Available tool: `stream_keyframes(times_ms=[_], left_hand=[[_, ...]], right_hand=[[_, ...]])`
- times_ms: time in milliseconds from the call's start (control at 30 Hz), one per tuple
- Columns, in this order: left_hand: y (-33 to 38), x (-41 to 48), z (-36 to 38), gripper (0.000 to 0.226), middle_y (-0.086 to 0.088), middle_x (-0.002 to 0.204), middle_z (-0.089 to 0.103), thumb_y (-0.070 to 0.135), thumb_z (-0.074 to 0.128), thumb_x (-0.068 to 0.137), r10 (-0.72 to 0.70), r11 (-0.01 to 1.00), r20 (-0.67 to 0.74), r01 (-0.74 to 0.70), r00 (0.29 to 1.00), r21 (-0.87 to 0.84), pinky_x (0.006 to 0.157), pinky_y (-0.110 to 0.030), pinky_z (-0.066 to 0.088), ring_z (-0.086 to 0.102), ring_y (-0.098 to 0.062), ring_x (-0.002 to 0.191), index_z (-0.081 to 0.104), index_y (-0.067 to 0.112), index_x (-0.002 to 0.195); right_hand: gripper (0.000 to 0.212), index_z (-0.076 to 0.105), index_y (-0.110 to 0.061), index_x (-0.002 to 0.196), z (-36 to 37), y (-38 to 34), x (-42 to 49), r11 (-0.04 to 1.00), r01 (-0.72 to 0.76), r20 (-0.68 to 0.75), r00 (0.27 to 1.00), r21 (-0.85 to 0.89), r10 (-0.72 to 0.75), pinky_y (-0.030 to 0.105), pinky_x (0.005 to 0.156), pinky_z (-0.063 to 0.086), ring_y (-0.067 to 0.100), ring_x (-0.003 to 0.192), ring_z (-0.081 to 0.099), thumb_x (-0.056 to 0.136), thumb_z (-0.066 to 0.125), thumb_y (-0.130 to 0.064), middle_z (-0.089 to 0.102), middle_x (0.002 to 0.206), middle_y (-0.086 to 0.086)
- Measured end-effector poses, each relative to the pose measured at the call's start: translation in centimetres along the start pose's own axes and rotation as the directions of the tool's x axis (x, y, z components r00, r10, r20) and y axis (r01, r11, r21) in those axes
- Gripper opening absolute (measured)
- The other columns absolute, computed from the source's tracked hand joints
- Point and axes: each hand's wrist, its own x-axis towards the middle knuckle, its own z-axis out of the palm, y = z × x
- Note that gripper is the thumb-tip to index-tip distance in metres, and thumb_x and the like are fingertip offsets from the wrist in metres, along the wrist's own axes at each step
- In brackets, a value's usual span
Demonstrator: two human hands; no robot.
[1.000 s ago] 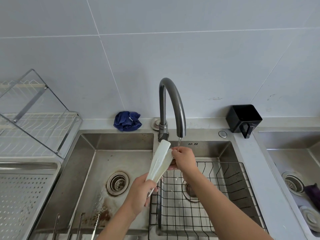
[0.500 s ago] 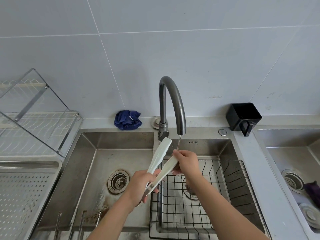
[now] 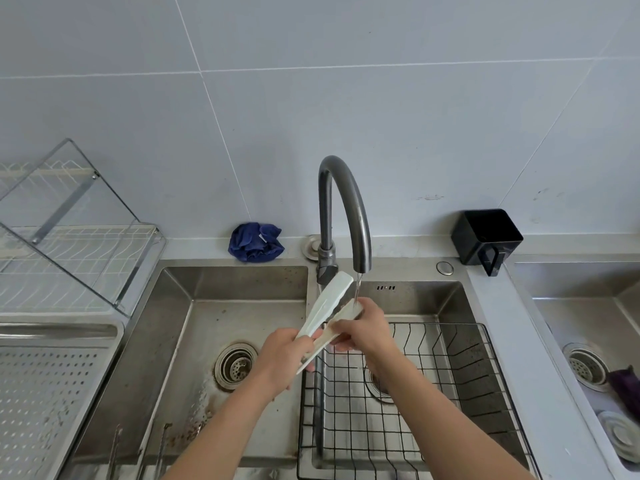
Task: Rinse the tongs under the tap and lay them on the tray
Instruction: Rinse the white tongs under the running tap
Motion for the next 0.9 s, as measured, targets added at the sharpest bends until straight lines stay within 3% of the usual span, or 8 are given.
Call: stream_keyframes(times_ms=[67,133,300,433,567,667,800,900], left_hand=[[-0.3,0.3,0.2,0.050,-0.020,0.092,0.076,0.043,0.059,0.067,0.009,0.997,-0.009,-0.010,1.000,-0.079,0.037,-0.026,0.034,0.075,-0.031,0.079,0.076,0.012,0.103],[-0.8,0.7,0.2,0.039,-0.018,0.086,0.077,0.039,0.062,0.071,0.003,0.988,-0.047,-0.010,0.999,-0.156,0.039,-0.028,0.039,0.076,-0.029,0.074,0.077,0.013,0.097],[-2.6,2.3,1.2,0.035,-0.006,0.077,0.076,0.050,0.060,0.088,-0.023,0.993,-0.242,-0.006,0.970,-0.116,0.055,-0.029,0.048,0.072,-0.023,0.071,0.072,0.017,0.088],[-2.5,3.5,2.4,0.047,0.003,0.067,0.067,0.058,0.059,0.092,-0.032,0.989,-0.320,-0.016,0.947,-0.146,0.071,-0.039,0.054,0.066,-0.019,0.071,0.072,0.014,0.082],[-1.3,3.9,4.2,0.057,0.003,0.068,0.070,0.071,0.060,0.077,-0.018,0.960,-0.347,-0.081,0.938,-0.268,0.066,-0.034,0.051,0.065,-0.016,0.069,0.073,0.016,0.078],[-0.2,4.3,5.7,0.045,0.000,0.088,0.079,0.069,0.061,0.076,0.022,0.934,-0.293,-0.124,0.956,-0.335,0.079,-0.041,0.060,0.073,-0.019,0.086,0.074,0.027,0.084],[0.6,4.4,5.3,0.048,0.001,0.092,0.079,0.070,0.061,0.077,0.078,0.922,-0.340,-0.197,0.937,-0.332,0.086,-0.044,0.059,0.073,-0.016,0.093,0.076,0.027,0.092],[1.0,4.2,4.4,0.042,-0.001,0.089,0.078,0.072,0.061,0.075,0.137,0.937,-0.365,-0.240,0.921,-0.254,0.084,-0.043,0.060,0.073,-0.016,0.088,0.077,0.035,0.085]], right_hand=[[0.020,0.064,-0.007,0.106,-0.9,-0.4,0.3,0.999,0.032,-0.068,0.997,-0.002,-0.032,0.033,0.047,0.058,0.035,0.063,0.077,0.089,0.060,0.002,0.078,0.080,0.017],[0.019,0.069,-0.007,0.097,-1.9,-0.6,0.6,0.999,0.028,-0.131,0.991,0.031,-0.024,0.032,0.045,0.058,0.034,0.061,0.076,0.094,0.052,-0.002,0.077,0.073,0.014],[0.019,0.067,-0.008,0.099,-1.9,0.1,0.0,0.972,0.195,-0.237,0.958,0.132,-0.160,0.037,0.056,0.062,0.026,0.071,0.077,0.093,0.050,-0.002,0.077,0.087,0.013],[0.014,0.066,-0.010,0.100,-1.9,1.0,-1.0,0.919,0.322,-0.289,0.924,0.229,-0.252,0.027,0.061,0.060,0.021,0.076,0.077,0.089,0.057,-0.008,0.079,0.089,0.009],[0.015,0.066,-0.009,0.094,-1.0,1.4,-0.7,0.941,0.173,-0.178,0.976,0.289,-0.124,0.035,0.073,0.062,0.022,0.081,0.074,0.080,0.070,-0.012,0.076,0.088,0.009],[0.009,0.069,-0.005,0.084,0.8,1.6,-0.2,0.963,0.035,0.005,0.999,0.267,-0.037,0.037,0.076,0.062,0.027,0.081,0.074,0.077,0.074,-0.002,0.075,0.084,0.017],[0.010,0.068,0.006,0.086,1.2,0.8,1.1,0.966,0.034,-0.026,0.999,0.256,-0.028,0.039,0.071,0.063,0.032,0.076,0.071,0.080,0.076,0.006,0.071,0.076,0.020],[0.023,0.067,0.010,0.097,1.0,0.0,2.3,0.947,-0.002,-0.070,0.997,0.320,0.026,0.050,0.081,0.064,0.032,0.078,0.073,0.093,0.075,-0.012,0.073,0.081,0.021]])
